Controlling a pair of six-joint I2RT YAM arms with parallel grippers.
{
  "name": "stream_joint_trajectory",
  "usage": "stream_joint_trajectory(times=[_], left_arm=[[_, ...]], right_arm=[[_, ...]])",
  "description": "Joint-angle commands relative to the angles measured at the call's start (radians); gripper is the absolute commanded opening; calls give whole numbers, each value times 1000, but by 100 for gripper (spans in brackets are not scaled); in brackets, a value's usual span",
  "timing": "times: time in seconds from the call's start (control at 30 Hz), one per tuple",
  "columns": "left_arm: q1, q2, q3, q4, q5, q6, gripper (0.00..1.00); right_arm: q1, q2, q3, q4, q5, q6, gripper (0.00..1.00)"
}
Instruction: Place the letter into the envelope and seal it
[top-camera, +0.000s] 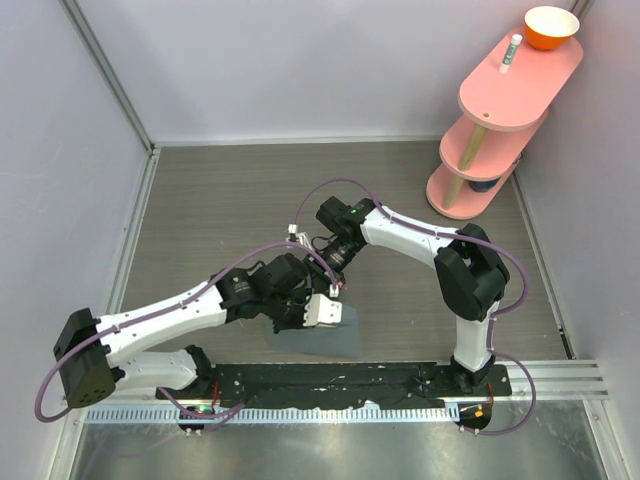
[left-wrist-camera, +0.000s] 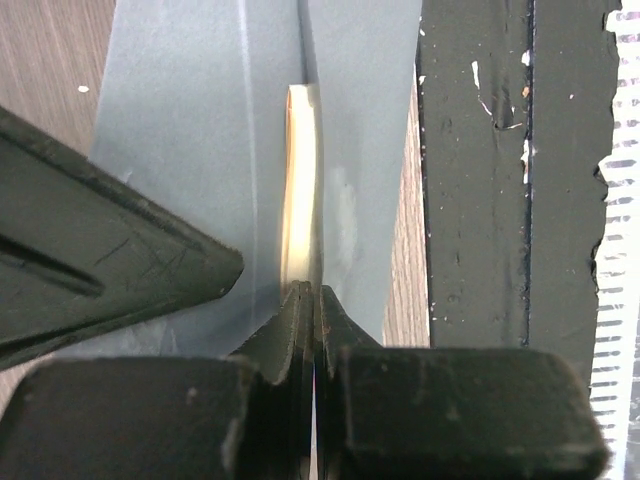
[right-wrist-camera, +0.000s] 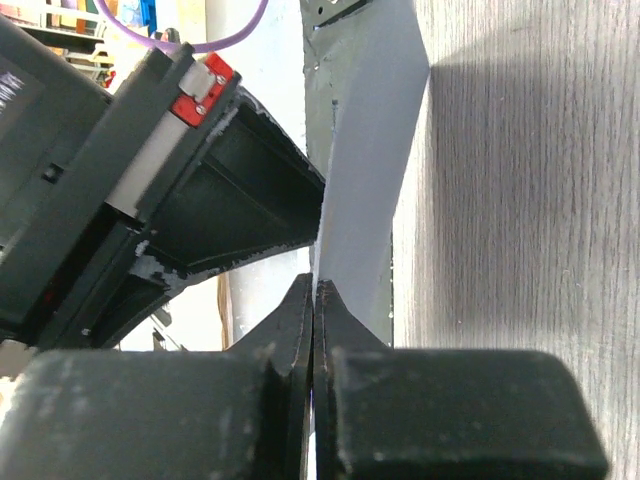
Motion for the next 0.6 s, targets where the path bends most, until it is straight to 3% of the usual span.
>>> stream_joint_trajectory(times=[0.0,0.07,0.1,0.2,0.37,0.4,0.57], left_arm=[[-14,32,20,0,17,-41,1],[-1,24,36,-23,-4,-37,8],[9,3,44,-32,-3,-31,21],[93,-57,93,-87,72,-18,43],[291,-82,220,-177,195,-26,62],[327,-79,239,-187,244,-43,71],[559,-33,302,-164,347,-196,84]], right_arm=[[-16,-24,30,30,-16,7,1],[-31,-22,45,31,15,-3,1],[-54,-22,50,31,52,-10,1],[-118,-27,63,65,101,-10,1],[-187,-16,114,126,242,-45,1],[-195,-3,120,135,269,-49,1],[-232,-5,93,309,502,-51,1]])
